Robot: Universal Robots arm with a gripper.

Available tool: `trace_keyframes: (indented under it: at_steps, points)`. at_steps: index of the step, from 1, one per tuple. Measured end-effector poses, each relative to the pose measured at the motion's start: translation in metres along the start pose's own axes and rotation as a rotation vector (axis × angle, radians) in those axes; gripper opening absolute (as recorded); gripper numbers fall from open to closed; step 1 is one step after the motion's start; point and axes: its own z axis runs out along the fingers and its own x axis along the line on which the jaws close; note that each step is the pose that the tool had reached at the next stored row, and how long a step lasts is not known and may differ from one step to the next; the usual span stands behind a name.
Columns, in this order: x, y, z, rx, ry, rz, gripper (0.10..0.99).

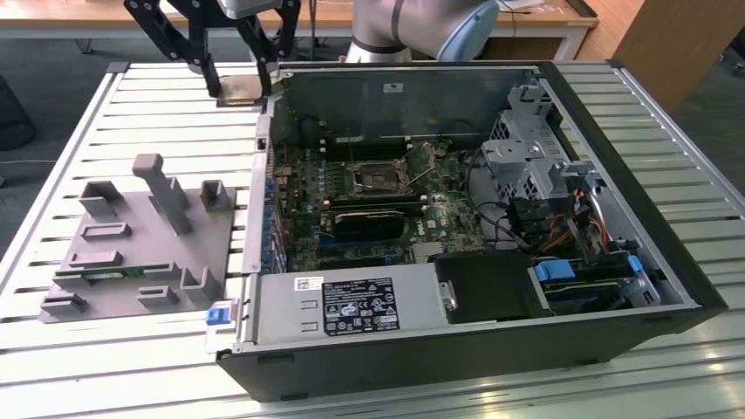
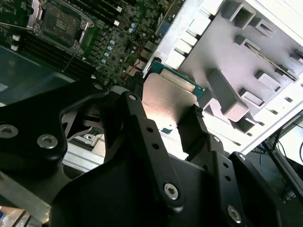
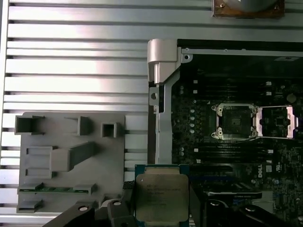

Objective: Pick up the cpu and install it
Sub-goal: 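Pick up the cpu and move it towards the insertion slot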

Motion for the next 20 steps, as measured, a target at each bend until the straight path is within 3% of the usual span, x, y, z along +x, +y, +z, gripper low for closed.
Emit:
trace_keyframes:
  at_steps: [20]
  points:
    - [-0.0220, 0.0069, 0.0006, 0.000, 0.0000, 0.000, 0.541]
